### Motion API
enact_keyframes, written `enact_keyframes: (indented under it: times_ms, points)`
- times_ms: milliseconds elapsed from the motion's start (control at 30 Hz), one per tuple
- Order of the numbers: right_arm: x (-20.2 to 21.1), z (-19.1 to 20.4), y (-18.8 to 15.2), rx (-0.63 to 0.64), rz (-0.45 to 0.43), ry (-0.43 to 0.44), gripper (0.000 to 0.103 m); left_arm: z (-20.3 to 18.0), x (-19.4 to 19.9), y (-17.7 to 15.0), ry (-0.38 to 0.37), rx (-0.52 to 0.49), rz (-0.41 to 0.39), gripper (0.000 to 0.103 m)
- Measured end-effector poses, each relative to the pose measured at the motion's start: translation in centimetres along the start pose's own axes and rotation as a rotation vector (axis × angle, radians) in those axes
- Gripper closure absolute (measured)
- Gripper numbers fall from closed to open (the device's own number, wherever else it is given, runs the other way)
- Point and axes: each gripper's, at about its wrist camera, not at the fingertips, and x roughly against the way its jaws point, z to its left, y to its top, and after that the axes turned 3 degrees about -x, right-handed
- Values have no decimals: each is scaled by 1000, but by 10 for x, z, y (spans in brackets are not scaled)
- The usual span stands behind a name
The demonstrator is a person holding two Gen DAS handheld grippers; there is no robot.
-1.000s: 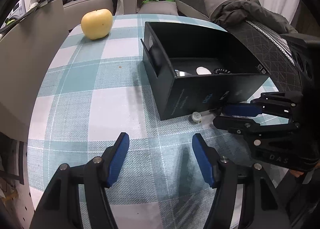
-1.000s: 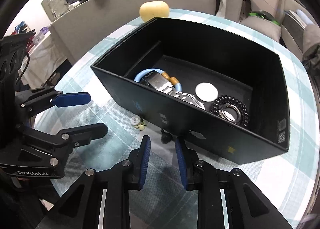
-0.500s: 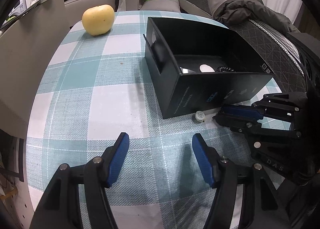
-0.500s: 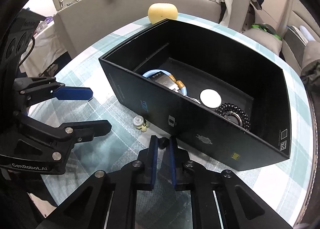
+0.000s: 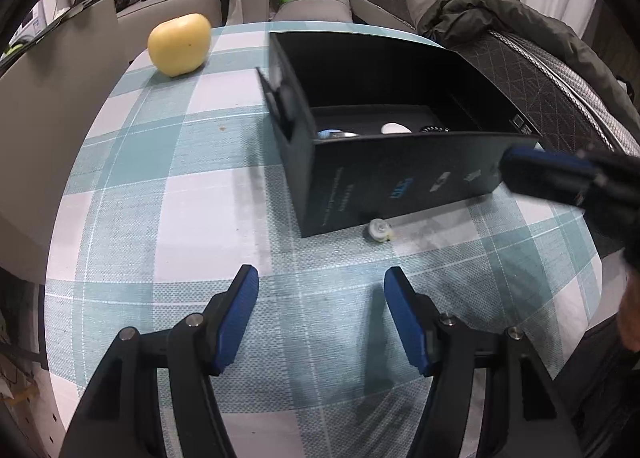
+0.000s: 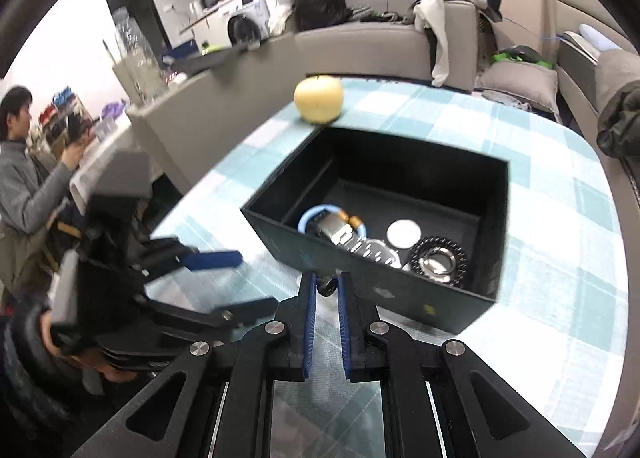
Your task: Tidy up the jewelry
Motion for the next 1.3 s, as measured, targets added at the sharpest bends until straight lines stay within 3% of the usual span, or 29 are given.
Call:
enact_keyframes:
  times_ms: [167,600,1133,1300]
  points:
    - [10,-6,1,-25,-15,-2,93,-14,-2,3,-34,-33,3,73]
    - [26,-13,-4,-43,-42,6,93,-33,-11,14,-3,-78,-14,74]
    - [28,-13,-6,-44,-38,4,93,-42,-21,24,35,-88,-23,93]
    - [27,-14,-4,-49,-40,2,93,-41,-20,21,30,-95,-32,95]
